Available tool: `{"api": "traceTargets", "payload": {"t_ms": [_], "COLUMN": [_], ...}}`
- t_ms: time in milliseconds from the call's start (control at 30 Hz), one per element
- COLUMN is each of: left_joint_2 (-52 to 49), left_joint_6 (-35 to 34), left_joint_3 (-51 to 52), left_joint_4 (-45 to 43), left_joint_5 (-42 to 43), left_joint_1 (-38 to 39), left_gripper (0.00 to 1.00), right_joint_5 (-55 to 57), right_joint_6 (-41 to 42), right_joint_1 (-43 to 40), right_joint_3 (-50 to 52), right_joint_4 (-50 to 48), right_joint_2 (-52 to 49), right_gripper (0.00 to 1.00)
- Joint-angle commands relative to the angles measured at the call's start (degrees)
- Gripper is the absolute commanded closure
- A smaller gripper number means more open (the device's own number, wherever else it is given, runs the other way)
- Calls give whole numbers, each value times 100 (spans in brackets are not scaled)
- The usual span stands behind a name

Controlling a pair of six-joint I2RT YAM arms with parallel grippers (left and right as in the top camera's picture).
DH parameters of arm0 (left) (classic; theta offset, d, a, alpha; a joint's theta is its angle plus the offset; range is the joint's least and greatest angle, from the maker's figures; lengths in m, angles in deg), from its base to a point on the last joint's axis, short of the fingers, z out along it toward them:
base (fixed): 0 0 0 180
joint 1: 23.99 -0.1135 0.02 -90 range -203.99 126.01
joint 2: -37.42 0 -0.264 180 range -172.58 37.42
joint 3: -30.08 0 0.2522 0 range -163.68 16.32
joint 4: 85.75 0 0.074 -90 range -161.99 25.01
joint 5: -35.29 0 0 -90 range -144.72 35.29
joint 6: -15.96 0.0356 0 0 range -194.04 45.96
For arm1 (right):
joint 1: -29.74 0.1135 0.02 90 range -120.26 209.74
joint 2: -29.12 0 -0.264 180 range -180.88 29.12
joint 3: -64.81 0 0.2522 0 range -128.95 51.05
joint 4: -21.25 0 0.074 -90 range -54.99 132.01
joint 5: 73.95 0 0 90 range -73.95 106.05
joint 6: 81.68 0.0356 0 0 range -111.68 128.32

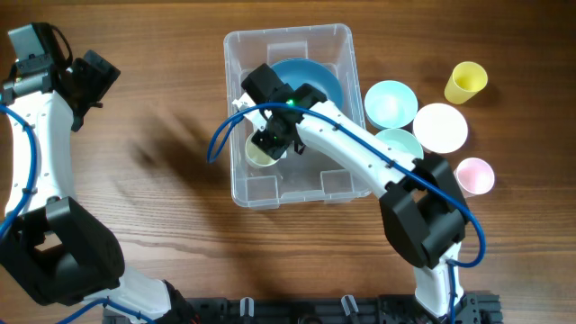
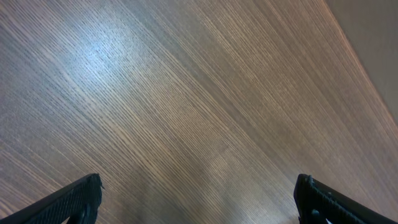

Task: Pack container
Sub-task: 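Carry the white cup into the container's lower-left corner and release, then move the right gripper to the yellow cup and grasp it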

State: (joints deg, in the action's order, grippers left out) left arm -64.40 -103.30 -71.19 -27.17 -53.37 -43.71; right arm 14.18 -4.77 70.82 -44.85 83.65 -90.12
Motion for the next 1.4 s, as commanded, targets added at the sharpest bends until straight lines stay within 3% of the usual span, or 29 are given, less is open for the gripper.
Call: {"api": "traceTargets", "payload": {"t_ms": [0,33,67,100,367,633,700,833,1000,1233,1367], "left_joint_2": [-44,-42,-44,-42,-42,-44,-44,-44,-44,-44,-44], "left_joint_6": [26,26,26,26,26,28,26,26,26,26,26], "left_joint_3": [-57,-57,-57,-57,-57,-57,-57,-57,-57,-57,-57], "left_joint_4": [4,4,4,4,4,4,4,4,4,4,4], "left_joint_5": [7,7,7,7,7,7,7,7,7,7,7], "left_joint_1": [-15,-15,-15,-15,-15,-15,-15,-15,-15,-15,-15], "left_gripper": [0,0,0,0,0,0,0,0,0,0,0], "right_joint_5": [-28,-28,-28,-31,-87,-13,391,1091,1217,798,651], "right_joint_6": [109,107,109,111,328,452,732,1204,1797,1976,2138], "right_joint_1": [22,22,22,22,15,-175,-385,-1167,-2833,-4848,-5357], "right_joint_3": [4,4,4,4,-208,-981,-1073,-1091,-1091,-846,-704], "right_joint_4": [-107,-116,-118,-120,-146,28,61,195,540,970,881], "right_joint_2": [-61,-61,-61,-61,4,927,1305,2087,2603,2142,1565], "right_gripper": [95,92,76,68,56,37,27,18,17,14,14]}}
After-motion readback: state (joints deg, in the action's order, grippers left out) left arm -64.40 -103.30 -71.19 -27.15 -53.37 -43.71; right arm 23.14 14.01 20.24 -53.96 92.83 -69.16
